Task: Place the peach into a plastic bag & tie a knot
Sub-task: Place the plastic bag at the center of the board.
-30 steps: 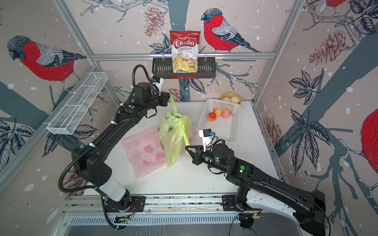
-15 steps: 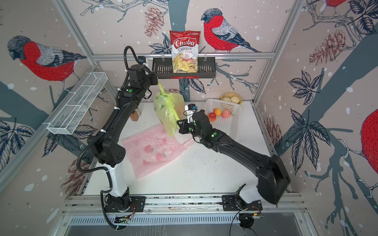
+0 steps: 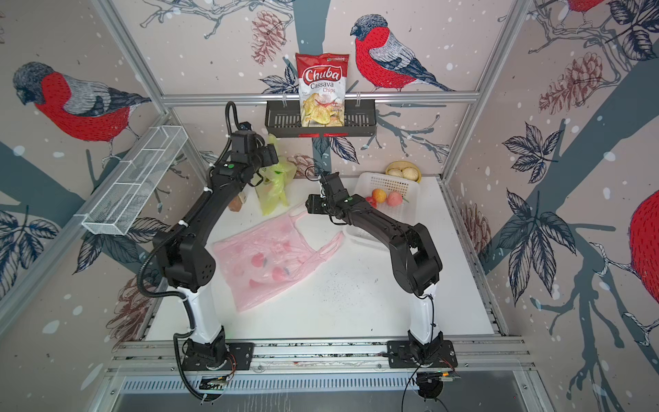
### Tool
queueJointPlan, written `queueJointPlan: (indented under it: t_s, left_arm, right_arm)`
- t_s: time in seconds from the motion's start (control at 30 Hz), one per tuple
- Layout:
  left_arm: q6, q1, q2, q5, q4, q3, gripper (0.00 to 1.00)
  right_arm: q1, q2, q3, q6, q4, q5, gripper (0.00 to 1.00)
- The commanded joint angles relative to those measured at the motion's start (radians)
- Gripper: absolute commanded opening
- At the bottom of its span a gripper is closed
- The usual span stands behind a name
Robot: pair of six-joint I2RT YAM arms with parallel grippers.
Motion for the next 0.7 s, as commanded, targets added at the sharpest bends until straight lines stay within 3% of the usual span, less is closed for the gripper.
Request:
queueJointPlan:
  t_s: [0.0,0.1,0.13,0.23,0.33,0.4,0.53,0.67]
  left_arm:
    - [-0.067,-0.011,-0.113,-0.008,0.140,-0.166,0.91]
    - [-0.058,-0.010,-0.135,-0.022,0.119,-0.228,0.93]
    - [-0.050,-0.009,-0.127,-0.014,0.099,-0.229,0.99]
    - [-0.040,-0.009,-0.107,0.001,0.011,-0.200,0.99]
    - [-0.038,-0.013,-0.167,-0.021,0.024,-0.271,0.99]
    - [-0.029,-0.023,-0.237,-0.024,0.057,-0.343,0.97]
    - [-0.028,-0.084,-0.326,0.015,0.043,-0.472,0.80]
    - [-0.066,-0.173,-0.332,0.087,0.070,-0.630,0.81]
  right_arm:
    - [0.000,-0.028,-0.042,-0.028,0.001,-0.006,0.64]
    - [0.013,-0.034,-0.075,-0.044,-0.006,-0.011,0.64]
    - [0.020,-0.036,-0.084,-0.051,-0.007,-0.010,0.66]
    - [0.046,-0.035,-0.110,-0.066,-0.009,0.000,0.71]
    - [0.061,-0.033,-0.138,-0.068,0.001,-0.003,0.72]
    - [0.065,-0.020,-0.149,-0.066,-0.001,-0.015,0.64]
    - [0.086,0.026,-0.157,-0.065,-0.001,-0.021,0.51]
    - [0.131,0.065,-0.167,-0.061,0.002,-0.002,0.45]
